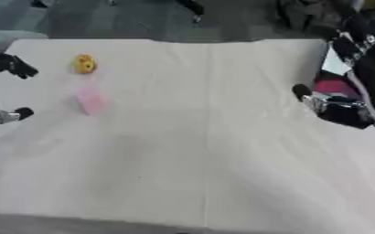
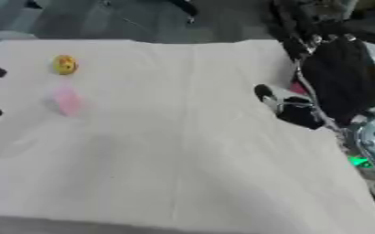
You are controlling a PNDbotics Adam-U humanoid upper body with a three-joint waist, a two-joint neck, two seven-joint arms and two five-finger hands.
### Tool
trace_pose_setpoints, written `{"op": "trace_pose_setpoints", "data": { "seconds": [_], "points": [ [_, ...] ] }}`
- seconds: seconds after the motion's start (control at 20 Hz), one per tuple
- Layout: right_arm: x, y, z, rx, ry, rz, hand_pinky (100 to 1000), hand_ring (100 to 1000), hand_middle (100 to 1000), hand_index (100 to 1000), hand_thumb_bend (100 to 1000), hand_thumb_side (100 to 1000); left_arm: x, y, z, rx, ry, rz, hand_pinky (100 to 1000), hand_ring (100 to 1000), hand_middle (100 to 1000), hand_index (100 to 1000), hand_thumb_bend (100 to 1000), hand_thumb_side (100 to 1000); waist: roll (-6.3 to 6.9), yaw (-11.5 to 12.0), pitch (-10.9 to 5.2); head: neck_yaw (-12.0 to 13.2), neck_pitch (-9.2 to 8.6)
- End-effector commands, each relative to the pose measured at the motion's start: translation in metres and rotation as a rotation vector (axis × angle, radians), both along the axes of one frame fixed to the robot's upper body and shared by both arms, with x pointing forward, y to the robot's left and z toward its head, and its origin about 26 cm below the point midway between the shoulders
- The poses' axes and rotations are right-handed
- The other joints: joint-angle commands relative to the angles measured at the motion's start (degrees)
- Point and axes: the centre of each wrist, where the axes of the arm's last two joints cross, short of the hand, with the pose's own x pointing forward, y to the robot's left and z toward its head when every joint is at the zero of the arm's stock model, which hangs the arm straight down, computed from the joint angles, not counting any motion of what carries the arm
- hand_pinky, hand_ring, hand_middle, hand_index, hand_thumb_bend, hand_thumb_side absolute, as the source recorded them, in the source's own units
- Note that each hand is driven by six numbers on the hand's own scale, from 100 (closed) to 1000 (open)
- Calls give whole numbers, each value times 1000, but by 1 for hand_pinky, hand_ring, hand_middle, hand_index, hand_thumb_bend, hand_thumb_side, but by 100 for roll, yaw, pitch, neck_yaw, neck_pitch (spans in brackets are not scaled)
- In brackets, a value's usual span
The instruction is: Pick up the objects with one hand, pass them to the other hand, and then place them into the box on the other side of the table.
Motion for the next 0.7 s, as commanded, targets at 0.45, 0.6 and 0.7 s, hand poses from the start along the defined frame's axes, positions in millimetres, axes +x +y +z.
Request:
{"op": "trace_pose_setpoints", "data": {
  "seconds": [0.45,0.6,0.7],
  "points": [
    [-3,9,10,23,-21,66,717,732,1000,873,477,381,29,2,-1,303,-32,23,733,747,740,868,499,100,32,-371,-24,181,34],
    [-2,11,11,27,-23,78,713,729,1000,874,479,381,33,3,-5,336,-68,43,741,765,752,880,507,100,57,-486,35,261,34],
    [-2,12,12,28,-26,84,710,727,1000,874,481,380,34,3,-8,346,-101,56,745,776,765,888,504,100,88,-568,84,304,34]
  ]
}}
